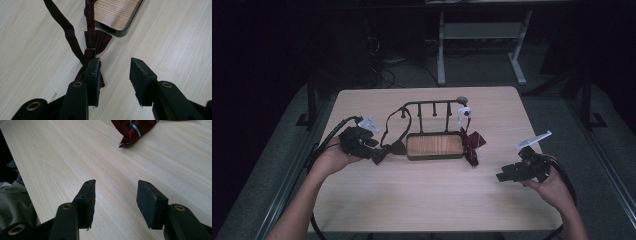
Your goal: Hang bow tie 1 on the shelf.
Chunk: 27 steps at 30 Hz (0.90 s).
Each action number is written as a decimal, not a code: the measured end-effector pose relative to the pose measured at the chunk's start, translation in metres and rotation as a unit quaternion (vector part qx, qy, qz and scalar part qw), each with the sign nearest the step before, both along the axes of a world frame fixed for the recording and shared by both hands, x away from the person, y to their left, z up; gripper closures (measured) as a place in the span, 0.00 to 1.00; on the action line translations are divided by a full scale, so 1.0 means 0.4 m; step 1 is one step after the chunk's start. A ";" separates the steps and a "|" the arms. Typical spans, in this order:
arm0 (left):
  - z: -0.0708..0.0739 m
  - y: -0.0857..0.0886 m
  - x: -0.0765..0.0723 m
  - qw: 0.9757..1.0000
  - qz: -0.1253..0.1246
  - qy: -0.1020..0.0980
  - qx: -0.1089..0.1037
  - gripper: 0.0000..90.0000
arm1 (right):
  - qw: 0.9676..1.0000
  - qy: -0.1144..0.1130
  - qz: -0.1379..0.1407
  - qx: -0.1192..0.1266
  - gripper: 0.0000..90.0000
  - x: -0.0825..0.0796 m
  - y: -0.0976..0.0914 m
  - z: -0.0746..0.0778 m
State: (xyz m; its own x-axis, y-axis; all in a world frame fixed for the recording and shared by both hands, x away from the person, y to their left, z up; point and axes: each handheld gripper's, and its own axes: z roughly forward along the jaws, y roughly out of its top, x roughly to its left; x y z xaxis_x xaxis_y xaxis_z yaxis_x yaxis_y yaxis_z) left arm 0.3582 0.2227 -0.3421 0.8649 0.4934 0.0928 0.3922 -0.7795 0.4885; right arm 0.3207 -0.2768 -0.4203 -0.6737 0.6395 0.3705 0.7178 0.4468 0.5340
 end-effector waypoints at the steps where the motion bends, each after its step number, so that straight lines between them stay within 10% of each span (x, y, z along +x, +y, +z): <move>1: -0.003 0.000 -0.002 1.000 0.002 0.001 -0.002 0.67 | 1.000 0.000 0.000 0.000 0.55 0.000 0.000 0.000; 27: -0.060 -0.002 -0.039 1.000 -0.004 0.006 -0.012 0.59 | 1.000 0.001 -0.001 -0.004 0.55 -0.001 0.001 -0.003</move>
State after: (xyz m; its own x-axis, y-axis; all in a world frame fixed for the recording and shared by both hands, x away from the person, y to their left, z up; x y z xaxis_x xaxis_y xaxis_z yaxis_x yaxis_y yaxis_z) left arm 0.3426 0.2220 -0.3662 0.8695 0.4887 0.0716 0.3918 -0.7707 0.5025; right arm 0.3204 -0.2763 -0.4216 -0.6719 0.6429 0.3676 0.7198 0.4501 0.5285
